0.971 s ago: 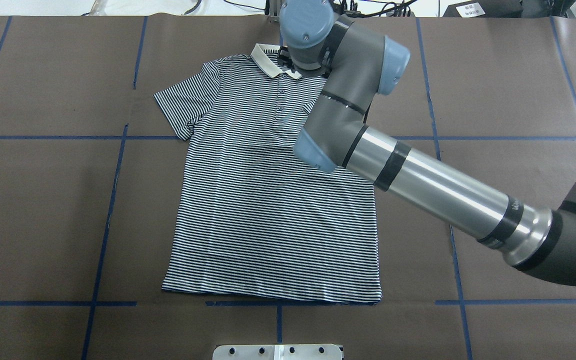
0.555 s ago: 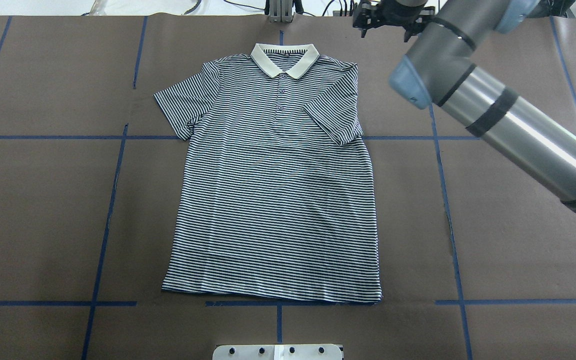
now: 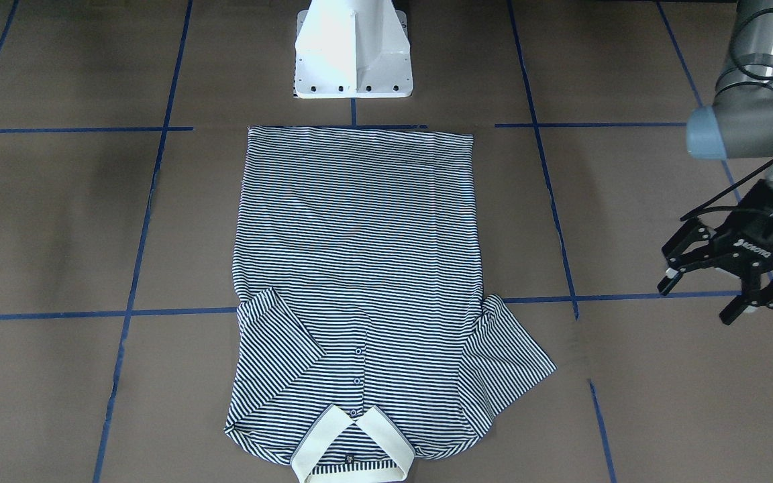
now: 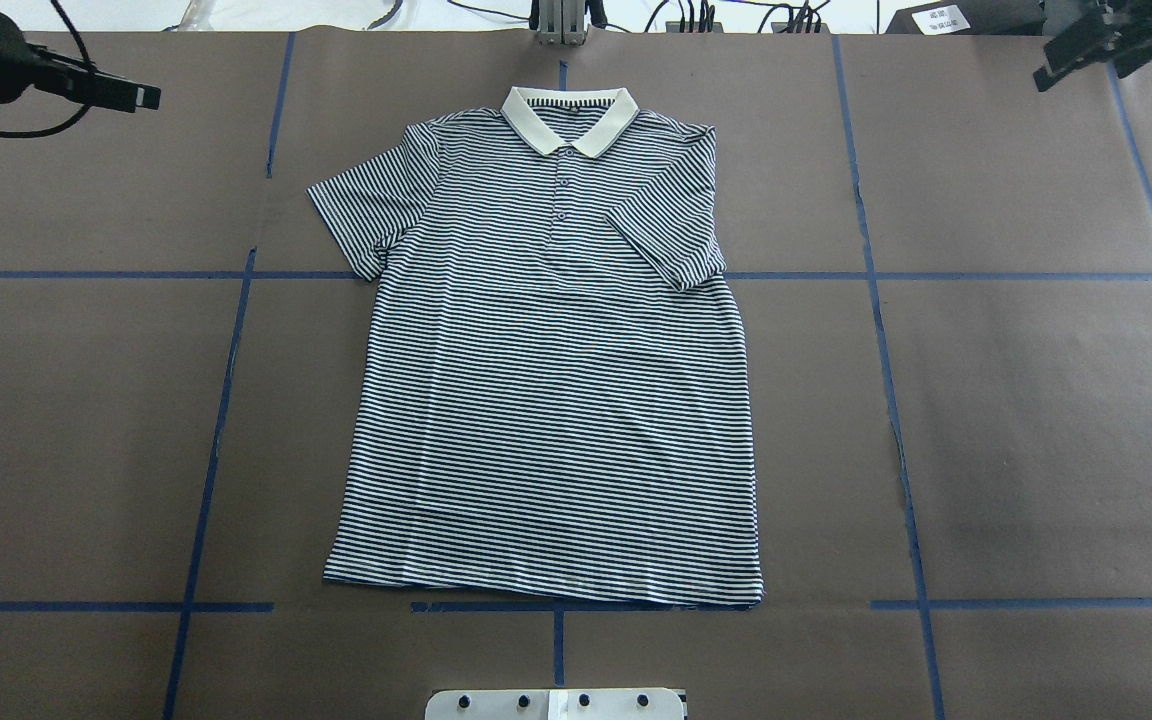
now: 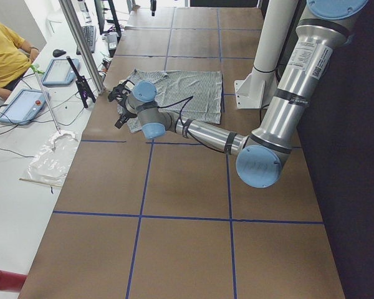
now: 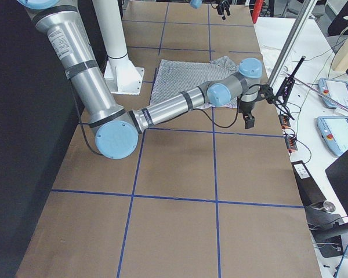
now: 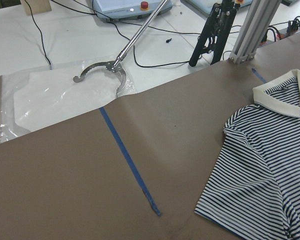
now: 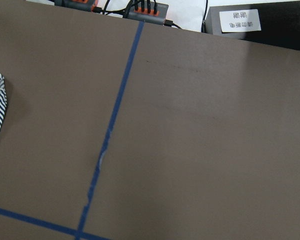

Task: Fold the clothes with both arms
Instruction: 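Raise the right gripper away from the shirt while the left arm approaches, then move the left gripper down to the sleeve nearest it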

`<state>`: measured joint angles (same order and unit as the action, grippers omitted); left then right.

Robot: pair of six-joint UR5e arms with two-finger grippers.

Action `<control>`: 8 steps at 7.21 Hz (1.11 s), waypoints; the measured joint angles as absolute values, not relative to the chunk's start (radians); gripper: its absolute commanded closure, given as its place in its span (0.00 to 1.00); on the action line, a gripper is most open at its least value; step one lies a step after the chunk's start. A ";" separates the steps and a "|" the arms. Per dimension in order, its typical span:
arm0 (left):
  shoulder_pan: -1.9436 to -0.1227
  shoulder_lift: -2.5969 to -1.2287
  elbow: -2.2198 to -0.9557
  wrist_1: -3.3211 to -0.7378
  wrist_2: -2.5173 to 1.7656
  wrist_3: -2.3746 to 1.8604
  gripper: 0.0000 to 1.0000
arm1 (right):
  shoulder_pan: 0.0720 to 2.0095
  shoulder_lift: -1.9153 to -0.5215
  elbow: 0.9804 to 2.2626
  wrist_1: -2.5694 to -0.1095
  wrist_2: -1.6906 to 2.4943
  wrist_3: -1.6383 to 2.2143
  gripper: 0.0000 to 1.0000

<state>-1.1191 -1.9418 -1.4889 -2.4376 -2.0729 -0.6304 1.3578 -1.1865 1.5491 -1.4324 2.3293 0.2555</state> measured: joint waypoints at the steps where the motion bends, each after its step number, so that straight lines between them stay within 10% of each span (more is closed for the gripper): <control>1: -1.068 -1.982 -1.473 -2.388 -2.000 -0.691 0.23 | 1.410 -1.240 1.557 -1.432 2.373 0.168 0.00; 4: -0.942 -2.073 -1.359 -2.351 -1.823 -0.858 0.45 | 1.451 -1.305 1.583 -1.430 2.403 0.105 0.00; 8: -0.811 -2.141 -1.213 -2.368 -1.669 -1.004 0.45 | 1.453 -1.331 1.598 -1.425 2.401 0.101 0.00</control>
